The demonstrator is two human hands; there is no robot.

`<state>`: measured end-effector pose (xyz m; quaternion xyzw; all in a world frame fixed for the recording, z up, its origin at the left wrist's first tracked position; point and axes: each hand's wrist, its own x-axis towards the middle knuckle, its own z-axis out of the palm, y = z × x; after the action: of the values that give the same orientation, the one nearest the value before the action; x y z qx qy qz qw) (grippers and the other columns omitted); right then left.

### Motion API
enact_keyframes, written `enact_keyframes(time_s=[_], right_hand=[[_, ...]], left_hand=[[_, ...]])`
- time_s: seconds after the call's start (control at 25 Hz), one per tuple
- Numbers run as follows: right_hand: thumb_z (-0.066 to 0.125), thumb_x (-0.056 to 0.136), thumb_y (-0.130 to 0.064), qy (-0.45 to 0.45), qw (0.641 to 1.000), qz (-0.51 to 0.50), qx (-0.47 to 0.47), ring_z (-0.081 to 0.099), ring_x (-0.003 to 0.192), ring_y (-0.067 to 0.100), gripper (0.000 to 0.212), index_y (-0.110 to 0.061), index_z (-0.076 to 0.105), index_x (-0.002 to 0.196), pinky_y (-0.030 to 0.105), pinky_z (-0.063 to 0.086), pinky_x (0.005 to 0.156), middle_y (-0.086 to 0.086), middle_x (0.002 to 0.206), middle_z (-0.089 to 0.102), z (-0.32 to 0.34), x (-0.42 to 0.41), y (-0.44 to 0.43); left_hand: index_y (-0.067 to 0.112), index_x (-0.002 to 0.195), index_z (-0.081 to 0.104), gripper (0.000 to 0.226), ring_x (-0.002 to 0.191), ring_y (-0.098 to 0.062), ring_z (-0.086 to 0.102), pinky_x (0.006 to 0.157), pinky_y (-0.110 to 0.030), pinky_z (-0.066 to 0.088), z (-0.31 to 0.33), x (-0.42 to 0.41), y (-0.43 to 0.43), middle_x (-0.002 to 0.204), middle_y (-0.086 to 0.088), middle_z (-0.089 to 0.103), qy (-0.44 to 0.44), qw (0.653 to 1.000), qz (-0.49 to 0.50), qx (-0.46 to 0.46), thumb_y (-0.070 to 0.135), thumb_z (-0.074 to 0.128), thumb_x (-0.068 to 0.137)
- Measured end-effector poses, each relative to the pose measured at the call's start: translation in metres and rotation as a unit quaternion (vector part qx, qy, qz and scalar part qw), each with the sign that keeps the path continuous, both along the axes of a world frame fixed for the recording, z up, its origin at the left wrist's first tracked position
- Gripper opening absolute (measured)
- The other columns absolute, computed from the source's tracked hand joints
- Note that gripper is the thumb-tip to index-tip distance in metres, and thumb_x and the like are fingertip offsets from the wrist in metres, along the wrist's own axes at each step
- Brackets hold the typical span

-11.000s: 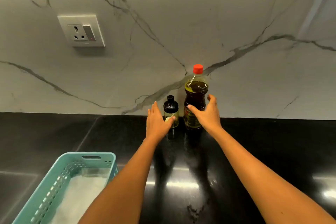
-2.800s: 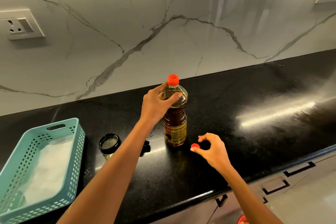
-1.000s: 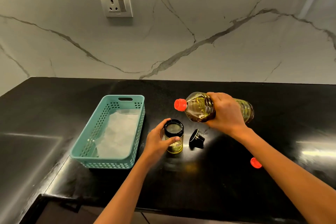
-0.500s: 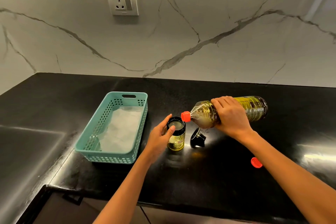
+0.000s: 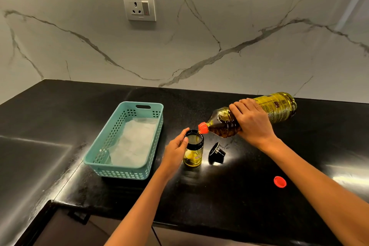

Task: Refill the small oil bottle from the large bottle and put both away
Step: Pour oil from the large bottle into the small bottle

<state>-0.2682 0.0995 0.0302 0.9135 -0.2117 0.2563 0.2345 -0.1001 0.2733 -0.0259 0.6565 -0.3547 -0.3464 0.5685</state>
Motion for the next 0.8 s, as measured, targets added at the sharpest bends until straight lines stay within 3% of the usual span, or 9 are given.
enact_keyframes(time_s=[0.2,0.36,0.56,0.8], right_hand=[[0.082,0.056,-0.01,-0.011,1.0,-0.005,-0.009,0.06,0.095,0.037,0.057,-0.003,0.059,0.108,0.046,0.045,0.093,0.018,0.101,0.063,0.007,-0.001,-0.001],[0.082,0.056,-0.01,-0.014,1.0,-0.01,-0.014,0.059,0.096,0.037,0.058,-0.002,0.058,0.109,0.046,0.044,0.095,0.019,0.101,0.063,0.012,-0.005,-0.001],[0.081,0.057,-0.006,-0.028,0.999,-0.012,-0.025,0.059,0.095,0.038,0.057,-0.002,0.057,0.109,0.046,0.044,0.096,0.019,0.1,0.063,0.018,-0.004,-0.001],[0.078,0.06,-0.002,-0.04,0.998,-0.011,-0.038,0.059,0.095,0.038,0.052,-0.002,0.057,0.108,0.046,0.042,0.097,0.019,0.1,0.062,0.022,-0.003,0.001]], left_hand=[[0.012,0.136,0.042,0.039,0.119,-0.003,0.042,0.096,-0.013,0.034,0.0,-0.003,-0.001,0.137,-0.005,0.049,-0.009,1.0,0.017,-0.007,0.01,0.039,0.097],[0.01,0.136,0.042,0.039,0.117,-0.003,0.041,0.082,0.001,0.035,0.003,-0.005,-0.002,0.135,-0.005,0.05,-0.015,1.0,0.02,-0.004,0.009,0.039,0.097],[0.017,0.136,0.043,0.038,0.115,-0.002,0.042,0.094,-0.017,0.032,0.004,-0.005,0.0,0.134,-0.003,0.052,-0.014,1.0,0.022,0.008,0.012,0.039,0.098],[0.016,0.136,0.043,0.038,0.116,-0.002,0.04,0.095,-0.018,0.031,0.005,-0.006,0.0,0.135,-0.003,0.05,-0.006,1.0,0.022,0.012,0.013,0.038,0.098]])
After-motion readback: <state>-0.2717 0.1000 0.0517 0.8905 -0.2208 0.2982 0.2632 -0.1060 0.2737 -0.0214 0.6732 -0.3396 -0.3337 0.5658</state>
